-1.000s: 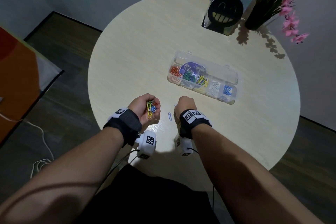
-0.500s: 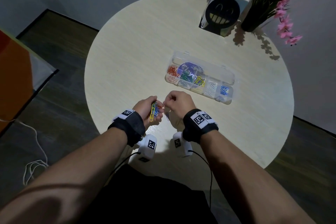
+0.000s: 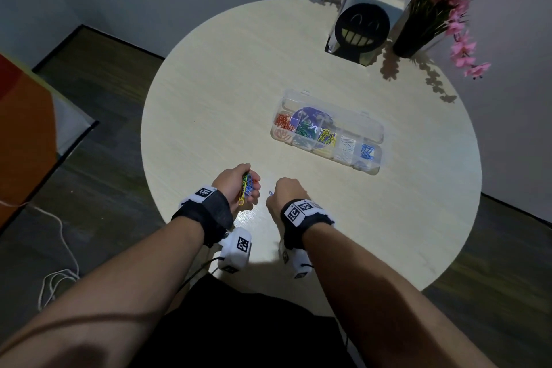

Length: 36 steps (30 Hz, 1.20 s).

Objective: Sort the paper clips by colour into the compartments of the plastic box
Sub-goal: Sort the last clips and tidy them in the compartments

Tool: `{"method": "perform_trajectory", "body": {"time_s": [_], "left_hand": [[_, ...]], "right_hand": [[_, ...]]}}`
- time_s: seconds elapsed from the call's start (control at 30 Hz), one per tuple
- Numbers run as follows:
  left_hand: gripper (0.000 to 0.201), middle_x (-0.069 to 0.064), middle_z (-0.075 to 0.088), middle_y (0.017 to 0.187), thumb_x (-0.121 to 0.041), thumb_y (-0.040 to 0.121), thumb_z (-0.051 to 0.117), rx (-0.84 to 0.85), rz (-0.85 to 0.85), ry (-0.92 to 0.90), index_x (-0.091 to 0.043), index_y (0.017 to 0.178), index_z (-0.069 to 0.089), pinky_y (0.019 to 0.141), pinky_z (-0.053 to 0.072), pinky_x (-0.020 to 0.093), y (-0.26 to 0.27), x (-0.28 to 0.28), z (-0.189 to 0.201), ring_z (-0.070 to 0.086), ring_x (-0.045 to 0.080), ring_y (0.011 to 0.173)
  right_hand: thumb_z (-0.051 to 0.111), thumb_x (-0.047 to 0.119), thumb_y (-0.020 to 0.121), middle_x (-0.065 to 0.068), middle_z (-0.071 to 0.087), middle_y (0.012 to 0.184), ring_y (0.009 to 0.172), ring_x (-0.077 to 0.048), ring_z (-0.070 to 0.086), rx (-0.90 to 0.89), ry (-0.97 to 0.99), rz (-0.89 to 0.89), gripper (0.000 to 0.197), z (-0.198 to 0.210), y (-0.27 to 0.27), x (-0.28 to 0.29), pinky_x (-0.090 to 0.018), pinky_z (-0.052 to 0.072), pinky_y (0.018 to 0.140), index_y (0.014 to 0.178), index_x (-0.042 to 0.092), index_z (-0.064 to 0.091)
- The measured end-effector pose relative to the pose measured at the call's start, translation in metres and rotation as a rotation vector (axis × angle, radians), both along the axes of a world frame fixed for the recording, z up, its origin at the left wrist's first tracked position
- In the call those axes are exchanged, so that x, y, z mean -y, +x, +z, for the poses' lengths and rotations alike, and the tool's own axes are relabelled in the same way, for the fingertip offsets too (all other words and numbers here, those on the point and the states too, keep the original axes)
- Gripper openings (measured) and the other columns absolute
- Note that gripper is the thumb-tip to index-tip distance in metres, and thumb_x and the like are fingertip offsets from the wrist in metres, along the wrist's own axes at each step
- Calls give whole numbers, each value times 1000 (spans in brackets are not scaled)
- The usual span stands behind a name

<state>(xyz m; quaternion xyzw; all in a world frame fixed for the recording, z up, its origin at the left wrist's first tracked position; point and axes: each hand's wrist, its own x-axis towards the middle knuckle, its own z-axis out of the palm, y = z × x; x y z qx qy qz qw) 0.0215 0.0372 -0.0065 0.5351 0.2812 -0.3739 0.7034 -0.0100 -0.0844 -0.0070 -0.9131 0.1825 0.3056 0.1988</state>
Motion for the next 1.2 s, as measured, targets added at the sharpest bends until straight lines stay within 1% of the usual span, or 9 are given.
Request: {"method": "perform_trajectory", "body": {"time_s": [0.13, 0.3, 0.47, 0.53, 0.63, 0.83, 0.97, 1.07, 1.2], "left_hand": [[34, 11, 45, 62, -26, 97, 36, 22, -45, 44, -5, 74, 49, 39, 29, 16, 0, 3, -1, 40, 16, 44], [33, 12, 47, 57, -31, 96, 43, 61, -59, 38, -7, 76, 52, 42, 32, 20, -2, 22, -1, 42, 19, 36], [35, 5, 46, 55, -30, 95, 46, 2, -65, -93, -11, 66, 49, 36, 18, 12, 3, 29, 2, 34, 13, 37], [33, 4, 43, 56, -31, 93, 50, 23, -113, -69, -13, 65, 49, 41, 16, 14, 4, 26, 0, 29, 13, 41], [32, 4, 43, 59, -32, 92, 50, 83, -168, 14, -14, 66, 49, 45, 14, 18, 4, 26, -3, 27, 13, 48], [31, 2, 45, 52, -21, 93, 54, 193, -309, 147, -11, 65, 46, 38, 20, 16, -4, 27, 6, 33, 11, 37], [29, -3, 46, 37, -15, 87, 65, 330, -461, 287, -2, 64, 52, 36, 29, 13, -12, 33, 10, 36, 9, 31], [26, 0, 55, 44, -23, 83, 70, 430, -620, 458, -2, 68, 64, 42, 35, 14, -11, 40, -1, 46, 11, 39], [18, 12, 70, 76, -26, 79, 71, 538, -815, 682, -9, 72, 70, 64, 50, 28, -12, 53, -16, 63, 28, 69]], "right_hand": [[57, 17, 77, -5, 59, 72, 63, -24, 54, 115, 143, -54, 9, 10, 0, 5, -24, 39, 52, 70, 12, 54], [66, 16, 77, 3, 57, 62, 60, -11, 50, 241, 404, 29, 12, 46, 17, 20, -25, 39, 56, 67, 17, 60], [68, 15, 77, -4, 67, 80, 74, -21, 61, 243, 262, -57, 4, 26, 16, 65, -26, 47, 67, 78, 16, 64], [69, 18, 76, -5, 63, 100, 92, -24, 60, 115, 102, 69, 23, 10, 7, 71, -26, 45, 76, 98, 15, 65], [74, 23, 73, -5, 47, 118, 109, -27, 48, 44, -29, 170, 46, -8, -12, 65, -39, 49, 88, 116, 18, 57], [55, 7, 85, -4, 46, 112, 107, -28, 46, 183, -79, 229, 25, -23, -36, 63, -36, 46, 71, 108, 16, 57], [57, 11, 87, -11, 51, 107, 98, -33, 54, 157, -62, 140, 10, -23, -36, 69, -35, 45, 73, 97, 11, 57], [60, 10, 85, -15, 54, 106, 94, -35, 57, 113, -31, 83, 6, -22, -30, 71, -34, 45, 73, 90, 10, 56], [58, 7, 83, -15, 54, 105, 95, -36, 57, 66, -44, 72, 10, -23, -24, 67, -34, 45, 73, 93, 7, 60]]}}
